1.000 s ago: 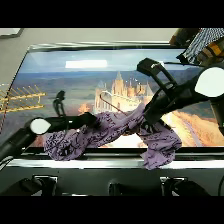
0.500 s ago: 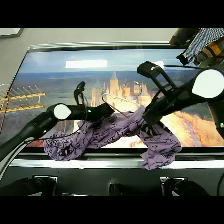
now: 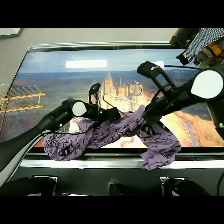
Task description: Fold the clothes and pants, and hang the long-sleeved shirts on hangers.
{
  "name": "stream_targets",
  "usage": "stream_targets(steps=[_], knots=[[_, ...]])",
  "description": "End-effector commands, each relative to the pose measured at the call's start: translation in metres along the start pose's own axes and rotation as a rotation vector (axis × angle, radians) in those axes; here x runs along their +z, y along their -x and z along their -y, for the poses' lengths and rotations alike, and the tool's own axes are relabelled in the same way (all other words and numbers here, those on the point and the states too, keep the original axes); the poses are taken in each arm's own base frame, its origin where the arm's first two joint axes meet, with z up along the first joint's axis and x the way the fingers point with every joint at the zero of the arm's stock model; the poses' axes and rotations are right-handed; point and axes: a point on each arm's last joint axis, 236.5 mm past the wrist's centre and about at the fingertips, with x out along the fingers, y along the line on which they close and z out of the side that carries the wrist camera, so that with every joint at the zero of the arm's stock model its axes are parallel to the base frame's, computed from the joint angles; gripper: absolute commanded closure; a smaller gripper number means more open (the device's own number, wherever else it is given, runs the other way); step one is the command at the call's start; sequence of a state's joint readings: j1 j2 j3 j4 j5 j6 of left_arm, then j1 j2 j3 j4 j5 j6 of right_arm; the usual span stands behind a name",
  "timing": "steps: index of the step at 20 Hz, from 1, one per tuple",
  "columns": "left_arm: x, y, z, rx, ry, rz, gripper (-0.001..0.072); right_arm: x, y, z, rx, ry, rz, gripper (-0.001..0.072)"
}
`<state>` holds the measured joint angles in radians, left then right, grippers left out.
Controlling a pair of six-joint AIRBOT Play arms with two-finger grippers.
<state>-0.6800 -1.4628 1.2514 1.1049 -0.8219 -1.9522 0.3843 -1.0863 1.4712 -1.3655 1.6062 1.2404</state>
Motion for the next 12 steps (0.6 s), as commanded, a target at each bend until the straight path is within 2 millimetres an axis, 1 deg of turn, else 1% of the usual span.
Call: stream_targets(steps=[1, 2, 3, 4, 6, 7, 10, 12], knots=[[-0.014, -0.010, -0.012, 0.087, -0.036, -0.082, 0.0072, 0.000, 0.000, 0.000, 0.000, 0.001, 0.002, 0.0677], [-0.019, -0.013, -0.015, 0.097, -0.036, -0.104, 0.0191, 0.000, 0.000, 0.000, -0.001, 0.001, 0.002, 0.0677], [-0.023, -0.014, -0.016, 0.103, -0.054, -0.118, 0.0398, 0.000, 0.000, 0.000, 0.000, 0.001, 0.001, 0.0677], [-0.023, -0.014, -0.016, 0.101, -0.078, -0.119, 0.0553, 0.000, 0.000, 0.000, 0.000, 0.001, 0.001, 0.0677], [-0.023, -0.014, -0.017, 0.102, -0.080, -0.122, 0.0625, 0.000, 0.000, 0.000, 0.000, 0.001, 0.001, 0.0677], [-0.024, -0.012, -0.019, 0.107, -0.084, -0.131, 0.0678, 0.000, 0.000, 0.000, 0.000, 0.001, 0.000, 0.0677], [-0.027, 0.004, -0.035, 0.161, -0.095, -0.163, 0.0679, -0.005, 0.000, -0.002, 0.008, 0.001, -0.022, 0.0677], [-0.032, 0.018, -0.040, 0.183, -0.102, -0.178, 0.0678, -0.015, 0.002, -0.005, 0.020, -0.005, -0.059, 0.0678]])
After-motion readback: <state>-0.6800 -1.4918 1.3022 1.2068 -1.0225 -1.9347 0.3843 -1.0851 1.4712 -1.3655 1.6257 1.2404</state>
